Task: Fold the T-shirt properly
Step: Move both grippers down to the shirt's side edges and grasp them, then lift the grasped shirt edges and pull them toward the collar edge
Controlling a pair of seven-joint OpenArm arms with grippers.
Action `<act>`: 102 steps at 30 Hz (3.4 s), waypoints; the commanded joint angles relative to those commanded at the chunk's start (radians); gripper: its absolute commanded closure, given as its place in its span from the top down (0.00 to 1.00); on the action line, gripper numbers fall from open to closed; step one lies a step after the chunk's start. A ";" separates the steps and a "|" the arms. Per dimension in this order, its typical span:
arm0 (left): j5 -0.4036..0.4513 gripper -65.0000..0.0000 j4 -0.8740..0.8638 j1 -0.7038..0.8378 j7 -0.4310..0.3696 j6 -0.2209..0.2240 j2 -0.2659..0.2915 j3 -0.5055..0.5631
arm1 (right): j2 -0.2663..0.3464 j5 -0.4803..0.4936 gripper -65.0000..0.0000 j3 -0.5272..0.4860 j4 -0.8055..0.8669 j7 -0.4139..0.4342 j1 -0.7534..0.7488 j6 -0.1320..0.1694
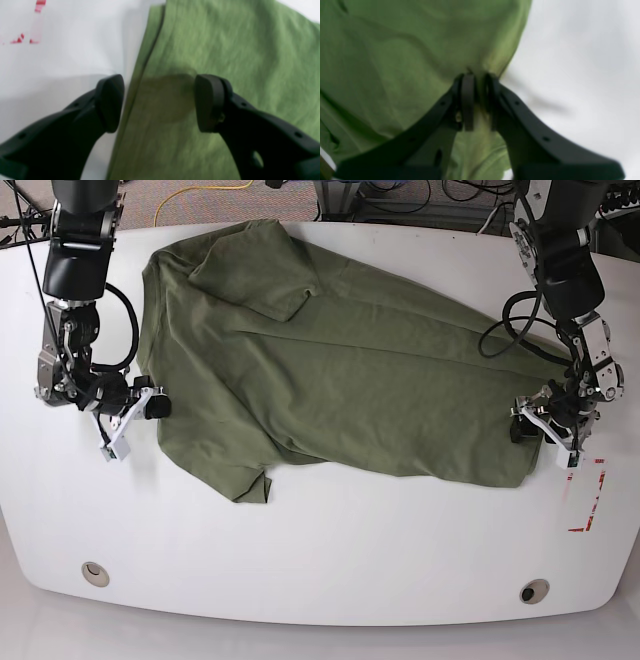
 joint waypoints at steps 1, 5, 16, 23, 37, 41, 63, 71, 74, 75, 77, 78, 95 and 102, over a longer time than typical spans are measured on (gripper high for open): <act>0.000 0.64 0.018 0.012 0.008 0.000 0.000 -0.014 | 0.000 -0.017 0.14 -0.005 0.000 0.000 0.008 0.000; 0.000 0.64 0.124 0.069 0.043 0.000 0.028 -0.055 | -0.012 -0.129 0.14 -0.015 0.000 0.021 0.037 0.017; -0.002 0.65 0.370 0.144 0.127 -0.002 0.051 -0.057 | -0.066 -0.195 0.39 0.008 0.003 0.023 0.011 0.075; -0.002 0.65 0.434 0.144 0.199 -0.002 0.049 -0.063 | -0.089 -0.203 0.44 0.069 -0.002 0.049 -0.008 0.075; -0.002 0.65 0.520 0.219 0.233 -0.008 0.055 -0.063 | -0.092 -0.203 0.43 0.071 -0.120 0.112 -0.023 0.075; -0.002 0.64 0.589 0.244 0.233 -0.092 0.064 -0.063 | -0.087 -0.193 0.43 0.072 -0.107 0.112 -0.038 0.075; 0.005 0.64 0.686 0.242 0.227 -0.122 0.144 -0.107 | -0.259 -0.192 0.44 0.288 0.626 -0.221 -0.290 0.075; 0.005 0.64 0.609 0.244 0.157 -0.122 0.143 -0.107 | -0.391 -0.192 0.43 0.292 0.830 -0.250 -0.493 0.075; 0.006 0.64 0.571 0.242 0.112 -0.122 0.143 -0.107 | -0.431 -0.192 0.43 0.292 0.842 -0.249 -0.543 0.075; 0.006 0.64 0.557 0.242 0.103 -0.122 0.141 -0.107 | -0.439 -0.192 0.43 0.292 0.842 -0.247 -0.557 0.075; 0.008 0.64 0.528 0.241 0.084 -0.122 0.141 -0.106 | -0.443 -0.196 0.42 0.292 0.842 -0.245 -0.582 0.072; 0.008 0.64 0.514 0.241 0.078 -0.122 0.141 -0.106 | -0.443 -0.195 0.42 0.292 0.842 -0.245 -0.592 0.072; 0.008 0.64 0.456 0.301 0.072 -0.122 0.092 -0.068 | -0.416 -0.367 0.42 0.298 0.798 -0.242 -0.709 0.077; 0.006 0.64 0.566 0.402 0.115 -0.122 0.094 -0.069 | -0.350 -0.440 0.43 0.290 0.672 -0.166 -0.698 0.077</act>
